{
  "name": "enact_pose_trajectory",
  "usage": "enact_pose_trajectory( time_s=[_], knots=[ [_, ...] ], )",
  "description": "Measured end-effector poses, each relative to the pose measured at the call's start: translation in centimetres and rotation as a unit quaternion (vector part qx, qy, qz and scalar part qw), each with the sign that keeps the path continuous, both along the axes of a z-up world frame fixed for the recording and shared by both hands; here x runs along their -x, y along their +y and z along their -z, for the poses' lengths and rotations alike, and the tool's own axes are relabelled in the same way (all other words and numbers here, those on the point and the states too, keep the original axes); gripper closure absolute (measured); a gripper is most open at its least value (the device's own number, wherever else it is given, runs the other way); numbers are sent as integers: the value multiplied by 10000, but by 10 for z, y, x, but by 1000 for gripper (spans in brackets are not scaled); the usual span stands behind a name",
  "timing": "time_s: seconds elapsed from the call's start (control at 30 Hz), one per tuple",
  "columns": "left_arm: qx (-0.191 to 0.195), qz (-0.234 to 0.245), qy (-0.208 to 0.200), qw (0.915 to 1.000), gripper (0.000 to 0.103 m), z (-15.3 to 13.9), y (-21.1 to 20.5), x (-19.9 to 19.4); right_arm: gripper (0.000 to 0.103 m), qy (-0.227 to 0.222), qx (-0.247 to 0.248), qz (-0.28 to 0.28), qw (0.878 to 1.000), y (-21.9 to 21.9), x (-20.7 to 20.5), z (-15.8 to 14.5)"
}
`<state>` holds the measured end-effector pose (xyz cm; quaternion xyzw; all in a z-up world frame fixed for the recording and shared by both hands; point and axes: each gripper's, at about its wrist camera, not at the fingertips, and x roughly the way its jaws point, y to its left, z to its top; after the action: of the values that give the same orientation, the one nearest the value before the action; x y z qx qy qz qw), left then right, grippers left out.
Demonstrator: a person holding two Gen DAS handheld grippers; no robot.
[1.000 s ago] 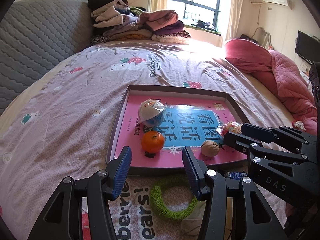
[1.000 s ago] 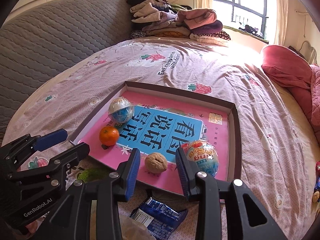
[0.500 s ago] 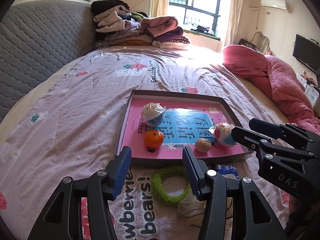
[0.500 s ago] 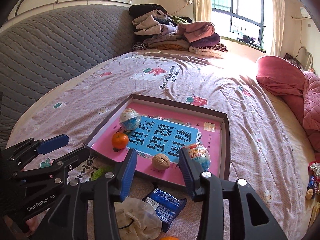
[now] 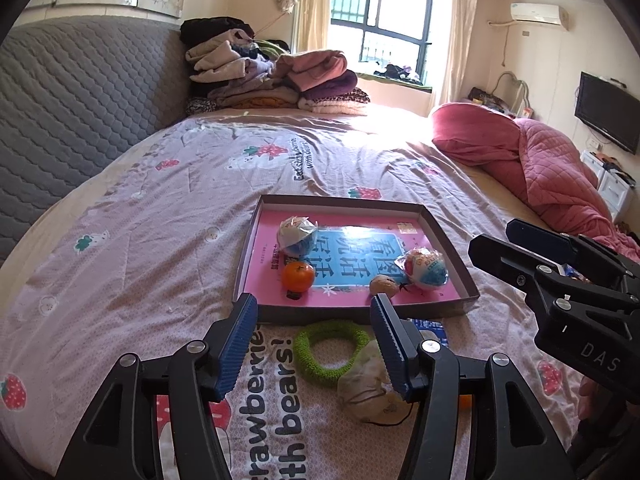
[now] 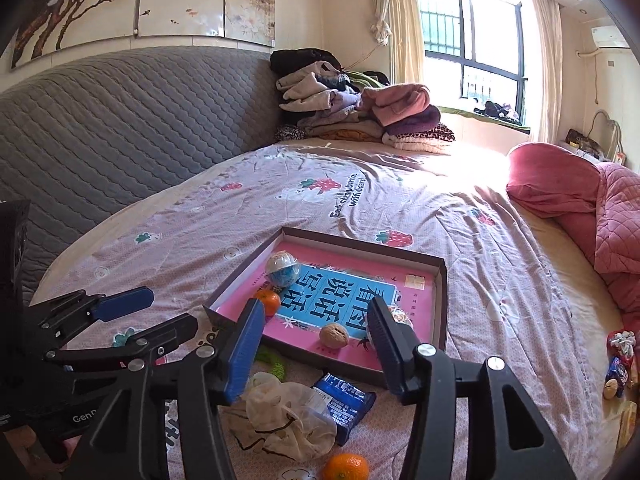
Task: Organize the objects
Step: 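Withdraw both open tools from the tray toward the remaining items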
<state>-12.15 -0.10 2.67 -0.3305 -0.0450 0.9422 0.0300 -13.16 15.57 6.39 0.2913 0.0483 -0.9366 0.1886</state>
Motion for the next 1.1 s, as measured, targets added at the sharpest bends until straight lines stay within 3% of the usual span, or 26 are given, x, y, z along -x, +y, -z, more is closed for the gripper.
enact_pose_trajectory(
  time_s=[0.37,1.1],
  knots=[
    [23,51,135,9999,33,-16,5,-22,49,175,124,-13,9998,9,-20,-12],
    [96,173,-71,9998,32,-9,18,-42,47,91,229,105,9996,30,-44,-7]
  ],
)
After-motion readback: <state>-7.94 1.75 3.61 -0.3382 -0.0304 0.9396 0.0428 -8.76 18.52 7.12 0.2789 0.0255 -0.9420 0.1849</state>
